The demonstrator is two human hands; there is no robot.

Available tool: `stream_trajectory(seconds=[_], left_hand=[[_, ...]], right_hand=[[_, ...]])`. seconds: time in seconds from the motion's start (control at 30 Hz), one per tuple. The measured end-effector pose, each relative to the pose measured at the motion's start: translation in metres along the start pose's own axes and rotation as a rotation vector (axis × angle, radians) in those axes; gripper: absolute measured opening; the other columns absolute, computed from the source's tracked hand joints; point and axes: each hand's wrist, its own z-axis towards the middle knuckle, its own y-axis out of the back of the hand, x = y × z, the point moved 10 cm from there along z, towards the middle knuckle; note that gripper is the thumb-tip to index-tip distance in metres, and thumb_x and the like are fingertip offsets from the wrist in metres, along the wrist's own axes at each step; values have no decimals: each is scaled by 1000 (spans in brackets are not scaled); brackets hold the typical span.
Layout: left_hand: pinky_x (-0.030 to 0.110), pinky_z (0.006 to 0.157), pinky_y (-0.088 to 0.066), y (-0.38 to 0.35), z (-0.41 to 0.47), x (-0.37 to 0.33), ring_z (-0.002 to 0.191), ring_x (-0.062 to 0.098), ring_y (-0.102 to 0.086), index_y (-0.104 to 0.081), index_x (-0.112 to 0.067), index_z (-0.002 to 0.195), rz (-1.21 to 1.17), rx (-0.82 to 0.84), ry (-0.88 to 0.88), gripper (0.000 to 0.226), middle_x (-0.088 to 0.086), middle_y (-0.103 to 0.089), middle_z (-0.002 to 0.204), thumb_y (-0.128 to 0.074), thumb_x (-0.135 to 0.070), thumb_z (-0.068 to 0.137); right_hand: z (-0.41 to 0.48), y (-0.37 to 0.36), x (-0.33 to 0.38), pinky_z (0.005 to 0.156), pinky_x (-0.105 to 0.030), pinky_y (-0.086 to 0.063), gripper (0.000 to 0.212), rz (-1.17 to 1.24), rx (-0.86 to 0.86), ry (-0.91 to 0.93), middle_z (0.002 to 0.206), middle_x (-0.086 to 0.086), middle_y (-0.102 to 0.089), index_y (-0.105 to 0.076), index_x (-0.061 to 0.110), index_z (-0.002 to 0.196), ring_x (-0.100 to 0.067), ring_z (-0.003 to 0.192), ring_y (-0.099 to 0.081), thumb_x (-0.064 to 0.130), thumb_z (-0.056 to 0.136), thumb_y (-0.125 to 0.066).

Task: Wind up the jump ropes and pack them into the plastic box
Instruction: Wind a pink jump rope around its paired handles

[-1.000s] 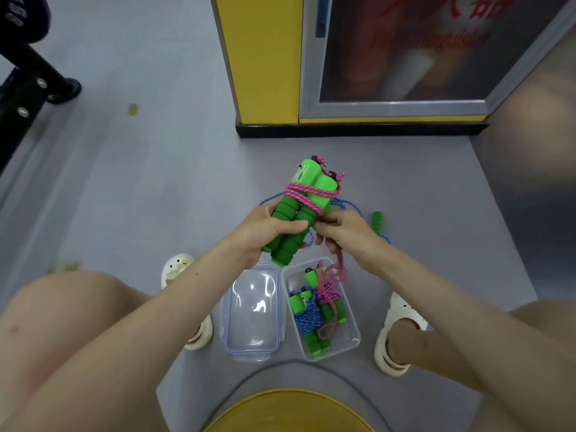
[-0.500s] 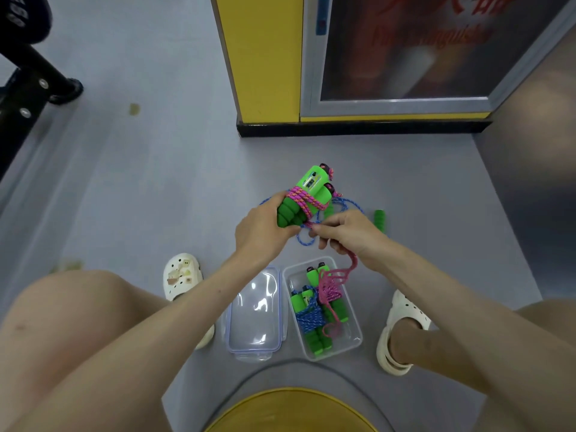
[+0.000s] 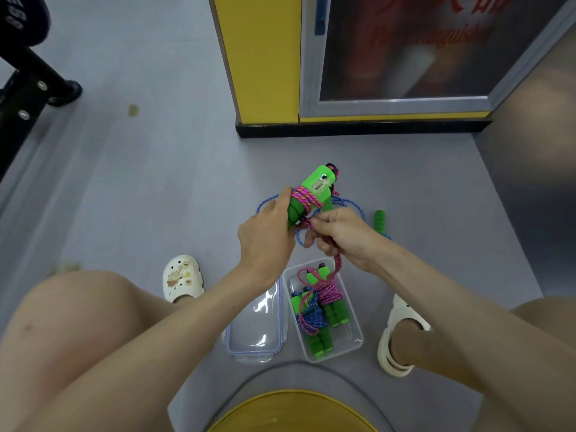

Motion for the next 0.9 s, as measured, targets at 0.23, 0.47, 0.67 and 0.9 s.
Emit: stream_trajectory(seconds=[0.23, 0.47, 0.67, 0.9], left_hand=[[32, 71, -42, -16, -8, -20, 107, 26, -50, -14, -27, 152, -138, 81, -157, 87, 4, -47, 133, -64, -15, 82], [35, 85, -48, -31, 2, -22, 110, 18, -50, -31, -40, 144, -504, 261, -84, 69, -2, -52, 121, -64, -39, 83], [22, 65, -48, -38, 7, 15, 78, 12, -64, -60, -18, 120, -1068, 485, 441, 44, 3, -67, 98, -71, -37, 82], [37, 72, -58, -50, -16, -11, 86, 33, -69, -59, -13, 119, -1397, 802, 419, 47, 14, -71, 102, -71, -24, 75]], right_hand=[[3, 10, 3, 42, -18, -26, 36, -16, -71, 27, 55, 2, -56, -56, 9, 72, -7, 43, -33, 39, 92, -55], [9, 28, -6, 39, -18, -22, 37, 150, -166, 2, 50, -2, -45, -52, 11, 70, -6, 37, -28, 40, 93, -55], [6, 17, 1, 42, -18, -27, 35, 345, 45, 51, 55, -3, -50, -54, 9, 84, -8, 40, -30, 44, 84, -51], [10, 21, -2, 48, -21, -35, 52, 199, 33, 67, 60, -7, -55, -61, -3, 94, -11, 46, -39, 47, 86, -50]])
